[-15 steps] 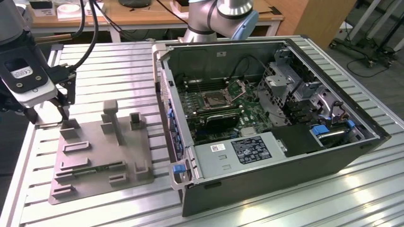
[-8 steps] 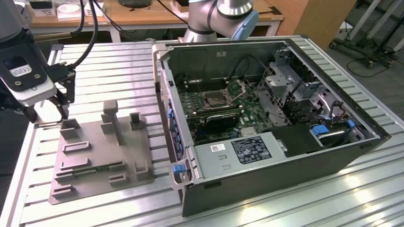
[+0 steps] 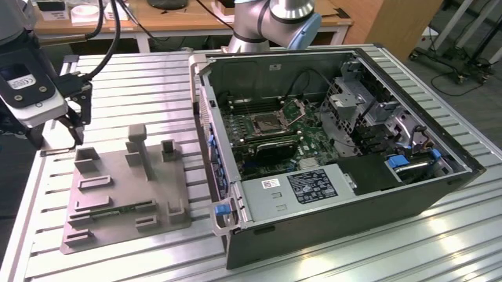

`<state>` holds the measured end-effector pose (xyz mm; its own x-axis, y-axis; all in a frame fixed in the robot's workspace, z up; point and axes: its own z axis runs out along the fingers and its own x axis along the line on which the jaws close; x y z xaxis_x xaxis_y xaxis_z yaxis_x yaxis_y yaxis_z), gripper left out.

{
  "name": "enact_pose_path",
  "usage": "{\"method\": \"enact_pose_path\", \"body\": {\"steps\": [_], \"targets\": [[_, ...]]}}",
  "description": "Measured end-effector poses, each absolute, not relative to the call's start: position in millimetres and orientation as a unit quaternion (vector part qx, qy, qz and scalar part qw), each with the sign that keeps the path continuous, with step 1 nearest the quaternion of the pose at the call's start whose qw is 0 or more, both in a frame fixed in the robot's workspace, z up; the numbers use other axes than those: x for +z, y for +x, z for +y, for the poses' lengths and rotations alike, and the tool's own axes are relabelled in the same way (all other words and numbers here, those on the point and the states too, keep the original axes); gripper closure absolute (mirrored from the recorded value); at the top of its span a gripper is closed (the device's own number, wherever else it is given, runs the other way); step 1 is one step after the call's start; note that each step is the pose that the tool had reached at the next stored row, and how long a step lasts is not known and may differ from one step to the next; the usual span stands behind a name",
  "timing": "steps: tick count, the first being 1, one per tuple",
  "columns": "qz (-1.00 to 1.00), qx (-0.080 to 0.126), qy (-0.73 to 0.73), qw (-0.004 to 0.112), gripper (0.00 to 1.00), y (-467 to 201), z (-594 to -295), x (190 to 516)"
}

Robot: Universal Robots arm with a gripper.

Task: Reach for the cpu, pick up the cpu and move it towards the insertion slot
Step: 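Pick up the cpu and move it towards the insertion slot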

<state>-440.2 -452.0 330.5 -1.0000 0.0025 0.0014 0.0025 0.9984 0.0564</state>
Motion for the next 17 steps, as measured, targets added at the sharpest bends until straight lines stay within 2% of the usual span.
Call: {"method": "enact_pose_path", "body": {"steps": [17], "targets": [[-1.0, -0.028, -0.001, 0.001, 0.45, -440.2, -452.0, 345.1]]}}
